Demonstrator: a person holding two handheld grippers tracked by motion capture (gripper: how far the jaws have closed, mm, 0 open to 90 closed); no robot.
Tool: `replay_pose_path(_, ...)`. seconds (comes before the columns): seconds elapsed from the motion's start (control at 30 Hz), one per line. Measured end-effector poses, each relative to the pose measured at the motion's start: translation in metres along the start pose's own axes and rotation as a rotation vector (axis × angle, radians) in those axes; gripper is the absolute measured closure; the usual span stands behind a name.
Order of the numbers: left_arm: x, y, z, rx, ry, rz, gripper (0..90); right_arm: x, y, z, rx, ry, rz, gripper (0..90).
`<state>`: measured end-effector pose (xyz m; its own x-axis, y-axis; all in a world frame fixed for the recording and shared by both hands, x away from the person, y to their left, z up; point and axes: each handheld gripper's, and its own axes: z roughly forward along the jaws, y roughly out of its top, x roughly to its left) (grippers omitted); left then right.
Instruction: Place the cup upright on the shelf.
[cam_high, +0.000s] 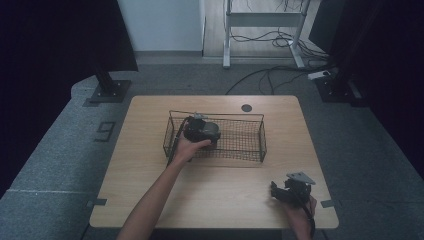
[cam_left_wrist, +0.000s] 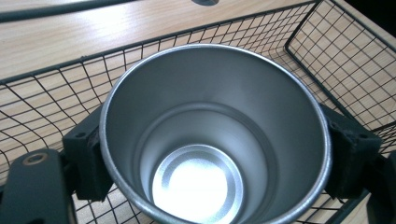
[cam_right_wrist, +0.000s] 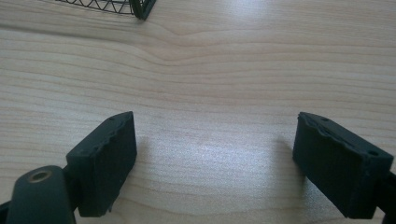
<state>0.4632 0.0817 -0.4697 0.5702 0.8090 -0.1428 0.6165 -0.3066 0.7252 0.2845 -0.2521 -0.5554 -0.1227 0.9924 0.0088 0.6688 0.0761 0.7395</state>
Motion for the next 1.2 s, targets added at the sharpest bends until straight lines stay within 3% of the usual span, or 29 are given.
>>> replay_pose_path(0.37,0.003,-0.006,0.007,0.027,0.005,-0.018,15.0,0.0,0.0,0.0,0.0,0.0,0.0,13.4)
replay_pose_path(0.6,0.007,-0.009,0.011,0.044,0.007,-0.057,14.8,0.0,0.0,0.0,0.0,0.0,0.0,13.4)
replay_pose_path(1.2,0.01,-0.013,0.015,0.071,0.003,-0.06,14.4,0.0,0.0,0.0,0.0,0.0,0.0,13.4)
